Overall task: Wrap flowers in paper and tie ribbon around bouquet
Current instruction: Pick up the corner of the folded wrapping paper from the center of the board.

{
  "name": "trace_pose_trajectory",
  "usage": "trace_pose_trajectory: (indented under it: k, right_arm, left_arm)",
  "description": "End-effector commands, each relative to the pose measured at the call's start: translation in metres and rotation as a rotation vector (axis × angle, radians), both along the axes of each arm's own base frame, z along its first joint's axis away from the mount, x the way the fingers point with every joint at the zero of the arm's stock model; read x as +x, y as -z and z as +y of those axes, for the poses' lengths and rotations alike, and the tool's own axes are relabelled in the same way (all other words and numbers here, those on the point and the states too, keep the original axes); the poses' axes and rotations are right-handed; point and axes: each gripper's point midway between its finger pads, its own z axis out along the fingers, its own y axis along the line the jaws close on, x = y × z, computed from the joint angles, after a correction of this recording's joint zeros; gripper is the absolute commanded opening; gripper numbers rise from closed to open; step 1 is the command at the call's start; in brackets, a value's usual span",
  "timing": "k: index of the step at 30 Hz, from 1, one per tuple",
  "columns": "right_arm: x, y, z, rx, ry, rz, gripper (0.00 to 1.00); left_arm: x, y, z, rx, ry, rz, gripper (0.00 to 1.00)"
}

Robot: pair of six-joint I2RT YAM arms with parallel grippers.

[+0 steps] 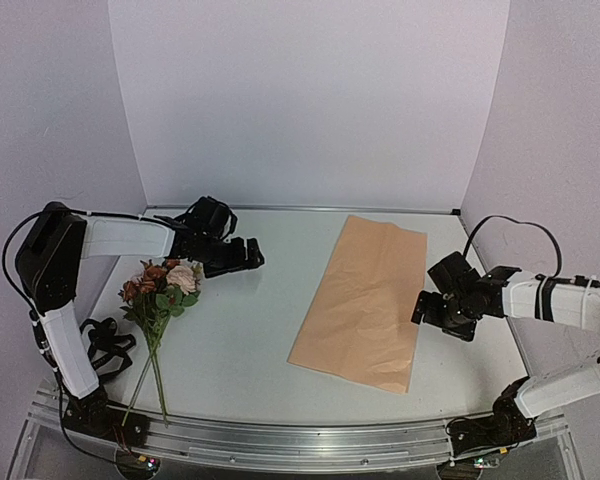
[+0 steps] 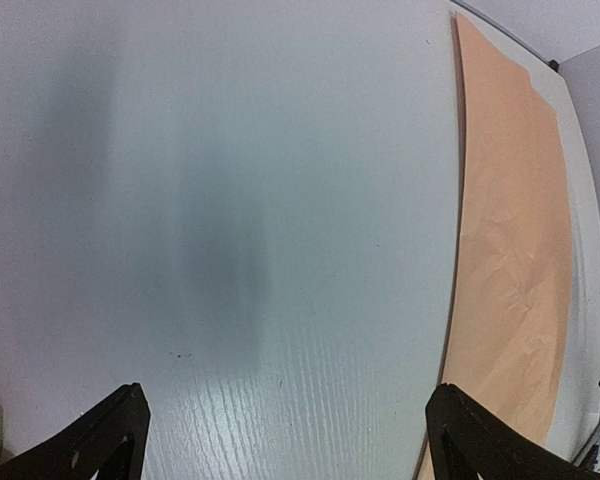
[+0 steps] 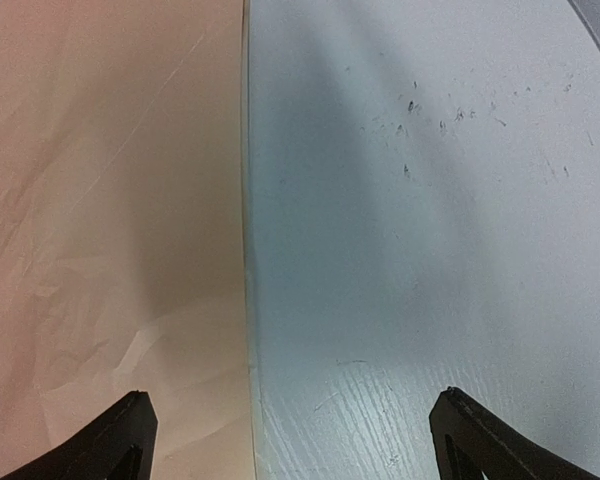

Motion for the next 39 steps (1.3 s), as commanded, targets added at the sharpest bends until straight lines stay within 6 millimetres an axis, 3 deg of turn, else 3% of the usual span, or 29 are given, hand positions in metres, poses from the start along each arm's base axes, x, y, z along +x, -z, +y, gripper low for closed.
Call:
trace_pose_trajectory:
  k: [1, 23, 39]
  right_arm:
    - [0.001, 0.016, 0.008, 0.056, 0.013, 0.015, 0.98]
    - [-0.011, 0.064, 0.009, 0.076, 0.084, 0.11, 0.98]
    - [0.01, 0.073, 0.046, 0.138, 0.035, 0.149, 0.98]
  left_arm:
    - [0.009, -0.019, -0.018, -0.055, 0.017, -0.038, 1.0]
    - [-0.002, 0.036, -0.033, -0.052, 0.034, 0.038, 1.0]
    - [-0.003, 0.054, -0.027, -0.03, -0.007, 0.07, 0.94]
